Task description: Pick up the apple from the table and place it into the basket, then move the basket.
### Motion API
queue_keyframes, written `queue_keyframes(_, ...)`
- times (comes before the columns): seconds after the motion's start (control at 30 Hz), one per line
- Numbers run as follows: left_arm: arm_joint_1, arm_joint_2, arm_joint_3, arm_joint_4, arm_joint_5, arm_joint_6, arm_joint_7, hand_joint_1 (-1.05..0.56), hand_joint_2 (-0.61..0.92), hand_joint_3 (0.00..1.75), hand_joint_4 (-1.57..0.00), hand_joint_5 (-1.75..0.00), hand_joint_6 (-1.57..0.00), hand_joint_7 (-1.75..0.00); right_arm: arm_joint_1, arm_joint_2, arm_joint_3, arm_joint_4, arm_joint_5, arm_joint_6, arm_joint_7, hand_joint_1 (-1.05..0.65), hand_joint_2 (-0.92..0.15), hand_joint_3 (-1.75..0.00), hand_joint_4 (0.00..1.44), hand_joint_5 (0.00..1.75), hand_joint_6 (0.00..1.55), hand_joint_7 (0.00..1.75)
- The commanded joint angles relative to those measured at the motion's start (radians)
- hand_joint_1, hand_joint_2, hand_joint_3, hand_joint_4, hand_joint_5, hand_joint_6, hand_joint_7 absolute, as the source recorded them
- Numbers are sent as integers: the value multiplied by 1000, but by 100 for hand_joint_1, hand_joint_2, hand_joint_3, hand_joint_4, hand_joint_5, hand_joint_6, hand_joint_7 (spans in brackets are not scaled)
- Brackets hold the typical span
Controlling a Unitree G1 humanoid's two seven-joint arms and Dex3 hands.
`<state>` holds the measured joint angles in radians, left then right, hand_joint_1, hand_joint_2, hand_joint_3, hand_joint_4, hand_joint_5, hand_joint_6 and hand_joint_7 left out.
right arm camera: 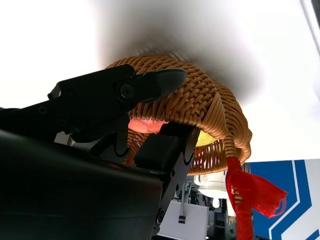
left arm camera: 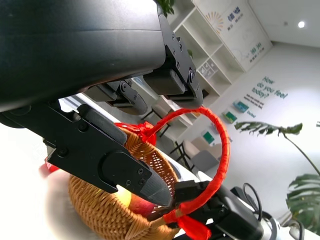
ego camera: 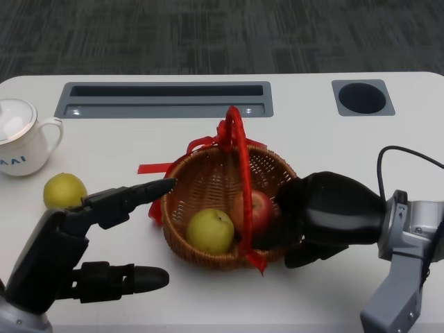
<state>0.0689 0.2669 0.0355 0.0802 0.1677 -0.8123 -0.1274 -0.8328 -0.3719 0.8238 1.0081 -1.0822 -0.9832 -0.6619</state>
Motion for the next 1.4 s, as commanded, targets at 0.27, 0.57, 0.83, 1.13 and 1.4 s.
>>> queue_keyframes(0.27,4,-3,27,-1,5,-19,34,-51,70,0,-69,0,-66,-1,-93,73,46,191,-26,66,-46,-44,-92,-35,70,172,66,108)
queue_keyframes(0.57,17,-10,31,-6,4,-31,43,-52,69,0,-70,-1,-67,-1,-169,110,-29,328,78,167,90,-46,-92,-42,71,175,36,174)
queue_keyframes(0.83,42,-7,42,-16,4,-42,48,-53,69,0,-70,0,-67,0,-234,104,-109,360,158,330,261,-45,-92,-34,70,175,40,175)
queue_keyframes(1.13,58,-9,53,-13,8,-52,53,-52,69,0,-69,0,-67,0,-284,79,-180,380,196,512,344,-43,-92,-27,69,175,40,175)
queue_keyframes(1.4,68,-7,63,2,19,-78,67,-54,69,0,-70,0,-68,0,-300,59,-240,388,233,628,425,-40,-92,-23,65,175,38,174)
